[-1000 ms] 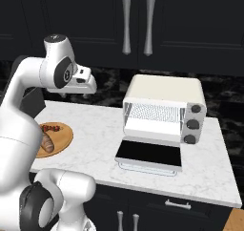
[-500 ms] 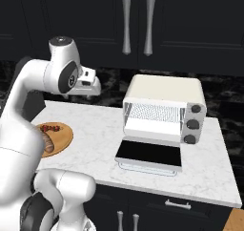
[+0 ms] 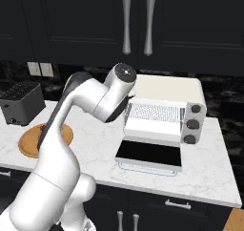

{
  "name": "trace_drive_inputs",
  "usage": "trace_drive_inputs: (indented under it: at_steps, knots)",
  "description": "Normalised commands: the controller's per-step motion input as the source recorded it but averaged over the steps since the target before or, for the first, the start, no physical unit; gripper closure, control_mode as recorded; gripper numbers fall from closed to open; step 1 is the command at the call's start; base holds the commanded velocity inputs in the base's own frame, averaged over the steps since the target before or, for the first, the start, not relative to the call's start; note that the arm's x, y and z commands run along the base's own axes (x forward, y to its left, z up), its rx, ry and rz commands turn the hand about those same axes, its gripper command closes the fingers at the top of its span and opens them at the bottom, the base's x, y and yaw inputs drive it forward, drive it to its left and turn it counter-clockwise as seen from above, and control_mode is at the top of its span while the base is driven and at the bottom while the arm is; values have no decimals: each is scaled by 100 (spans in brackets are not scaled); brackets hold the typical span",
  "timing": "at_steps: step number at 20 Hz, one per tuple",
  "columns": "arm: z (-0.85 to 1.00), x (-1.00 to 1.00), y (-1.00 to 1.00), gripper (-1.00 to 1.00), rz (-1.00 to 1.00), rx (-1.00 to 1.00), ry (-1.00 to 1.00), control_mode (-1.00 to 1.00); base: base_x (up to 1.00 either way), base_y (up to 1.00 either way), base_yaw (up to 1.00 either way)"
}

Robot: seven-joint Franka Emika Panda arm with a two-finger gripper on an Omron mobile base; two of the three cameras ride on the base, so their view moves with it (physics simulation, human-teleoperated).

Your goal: Pick up the kebab skewer and baguette bread, and place them inside the toaster oven. Close the toaster oven door and start by setting the timer.

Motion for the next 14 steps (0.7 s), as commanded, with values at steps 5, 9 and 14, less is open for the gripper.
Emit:
trace_drive_inputs:
  at_steps: [5, 9, 14]
  knots:
    - [-40, 2, -95, -100, 55, 1, -30, -100, 0, 0, 0]
    - [-65, 7, -55, -100, 30, 0, -27, -100, 0, 0, 0]
    - [-51, 46, -17, -100, 7, 8, -23, -100, 0, 0, 0]
